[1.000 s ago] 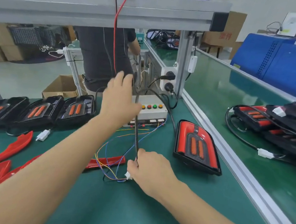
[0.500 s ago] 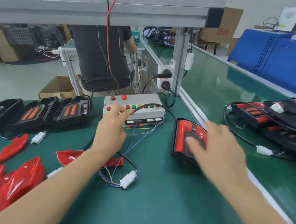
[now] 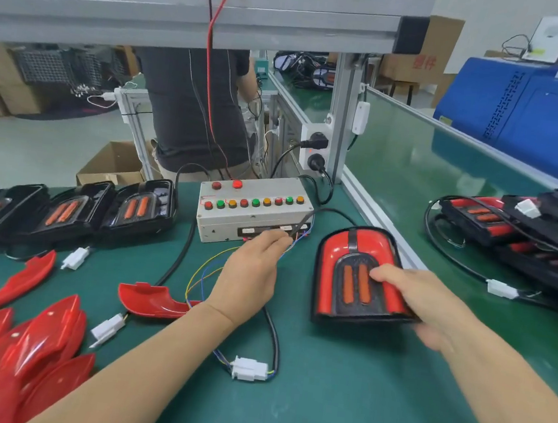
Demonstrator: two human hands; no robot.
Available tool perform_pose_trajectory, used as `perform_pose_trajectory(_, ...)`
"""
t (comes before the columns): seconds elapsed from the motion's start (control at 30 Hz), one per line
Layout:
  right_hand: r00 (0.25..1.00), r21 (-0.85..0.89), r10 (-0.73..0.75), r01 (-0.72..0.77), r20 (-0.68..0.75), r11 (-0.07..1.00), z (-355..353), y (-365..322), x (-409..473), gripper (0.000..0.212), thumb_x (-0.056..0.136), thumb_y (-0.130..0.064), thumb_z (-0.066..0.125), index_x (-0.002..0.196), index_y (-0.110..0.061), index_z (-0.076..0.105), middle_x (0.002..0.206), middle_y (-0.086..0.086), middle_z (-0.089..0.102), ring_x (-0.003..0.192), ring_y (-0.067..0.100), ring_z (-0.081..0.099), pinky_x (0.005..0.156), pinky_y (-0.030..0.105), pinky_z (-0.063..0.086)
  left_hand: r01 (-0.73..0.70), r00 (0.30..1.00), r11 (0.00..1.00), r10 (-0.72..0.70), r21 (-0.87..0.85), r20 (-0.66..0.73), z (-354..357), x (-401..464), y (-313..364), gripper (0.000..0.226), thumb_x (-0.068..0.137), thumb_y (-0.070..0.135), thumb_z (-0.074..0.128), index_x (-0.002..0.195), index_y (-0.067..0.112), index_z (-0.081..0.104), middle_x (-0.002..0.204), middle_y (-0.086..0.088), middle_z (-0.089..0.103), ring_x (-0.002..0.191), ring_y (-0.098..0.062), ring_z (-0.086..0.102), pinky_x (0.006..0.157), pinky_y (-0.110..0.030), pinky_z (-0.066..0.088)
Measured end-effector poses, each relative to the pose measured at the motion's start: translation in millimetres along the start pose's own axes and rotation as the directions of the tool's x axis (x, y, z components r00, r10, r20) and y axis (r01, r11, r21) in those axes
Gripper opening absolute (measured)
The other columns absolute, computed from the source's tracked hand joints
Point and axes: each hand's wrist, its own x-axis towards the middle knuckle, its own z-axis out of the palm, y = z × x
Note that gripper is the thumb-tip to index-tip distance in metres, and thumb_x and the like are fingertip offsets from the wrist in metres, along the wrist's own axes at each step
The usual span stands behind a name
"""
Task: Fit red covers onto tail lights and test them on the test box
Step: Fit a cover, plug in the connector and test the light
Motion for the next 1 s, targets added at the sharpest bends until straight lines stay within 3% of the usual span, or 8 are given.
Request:
perform_pose_trajectory(0.2,0.921,0.46,-0.348,0.237,0.175,0.856,-6.1,2.1,-6.7,0.027,0.075,-0.027,0.066,0.097,-0.014,0.076,0.098,0.012,0.075,0.078,0.023,0.074,0.062,0.031,0.058,-0.004,0.956,1.0,0.007,-0.013,0.293,11.1,4.0,-10.1,0.041,0.089,0.004,0.052,0.13,0.01,0.056,0.141,0.001,0.049,0.127,-0.018,0.048,0.108,-0.026,0.032)
perform_pose_trajectory(0.33,0.947,0.339,-0.208,0.117,0.246,0.934,20.0,-5.3,7.7,0.033,0.071,-0.034,0.072,0.094,-0.01,0.075,0.096,0.014,0.075,0.075,0.024,0.073,0.064,0.034,0.06,-0.077,0.924,0.996,0.085,-0.037,0.374,11.6,10.7,-11.1,0.025,0.089,0.01,0.056,0.112,0.009,0.067,0.119,-0.007,0.064,0.111,-0.025,0.056,0.101,-0.031,0.037)
perform_pose_trajectory(0.47,0.984,0.344,-0.054,-0.009,0.172,0.939,37.6,-1.6,18.6,0.021,0.09,-0.025,0.064,0.097,-0.007,0.072,0.09,0.013,0.076,0.071,0.021,0.074,0.053,0.026,0.056,-0.034,0.885,0.999,0.027,0.007,0.466,6.5,7.7,-22.3,0.035,0.094,0.013,0.048,0.128,0.02,0.057,0.139,0.003,0.05,0.133,-0.012,0.036,0.116,-0.034,0.013)
perform_pose_trajectory(0.53,0.986,0.334,-0.03,-0.027,0.163,0.942,36.8,1.7,21.7,0.022,0.091,-0.025,0.063,0.101,-0.007,0.071,0.091,0.012,0.076,0.072,0.02,0.074,0.055,0.026,0.056,0.063,0.921,0.977,0.022,-0.206,0.389,-4.5,4.7,-24.9,0.035,0.09,-0.003,0.048,0.117,0.011,0.066,0.13,0.0,0.058,0.126,-0.015,0.046,0.112,-0.032,0.027)
perform_pose_trajectory(0.6,0.987,0.265,-0.036,-0.006,0.155,0.964,34.0,4.3,23.2,0.026,0.091,-0.029,0.063,0.105,-0.008,0.071,0.092,0.01,0.076,0.073,0.019,0.074,0.057,0.026,0.055,0.272,0.955,0.904,-0.211,-0.329,0.208,-20.9,3.3,-31.3,0.038,0.083,-0.015,0.045,0.094,0.008,0.074,0.109,-0.001,0.068,0.11,-0.018,0.058,0.101,-0.03,0.04)
perform_pose_trajectory(0.73,0.984,0.189,-0.08,0.049,0.162,0.981,33.1,8.3,20.2,0.031,0.09,-0.033,0.062,0.109,-0.009,0.068,0.095,0.012,0.076,0.08,0.024,0.074,0.064,0.029,0.054,0.521,0.836,0.841,-0.537,-0.144,-0.115,-49.3,15.4,-58.0,0.044,0.08,-0.012,0.041,0.097,0.015,0.071,0.112,-0.006,0.064,0.108,-0.026,0.054,0.092,-0.033,0.043)
perform_pose_trajectory(0.87,0.984,0.194,-0.102,0.072,0.149,0.978,34.7,15.2,10.9,0.027,0.09,-0.029,0.063,0.104,-0.006,0.069,0.089,0.016,0.076,0.073,0.027,0.074,0.053,0.026,0.056,0.609,0.793,0.79,-0.609,0.072,-0.02,-54.6,27.9,-81.7,0.055,0.084,-0.005,0.047,0.136,0.015,0.049,0.14,-0.007,0.044,0.126,-0.027,0.041,0.103,-0.042,0.038)
perform_pose_trajectory(1.0,0.986,0.246,-0.117,0.085,0.118,0.966,35.4,22.9,6.3,0.026,0.09,-0.028,0.063,0.101,-0.006,0.07,0.088,0.017,0.075,0.071,0.028,0.074,0.05,0.025,0.055,0.616,0.78,0.779,-0.624,0.113,0.047,-46.7,28.5,-87.2,0.062,0.084,-0.004,0.049,0.143,0.013,0.038,0.144,-0.009,0.039,0.129,-0.029,0.04,0.105,-0.039,0.036)
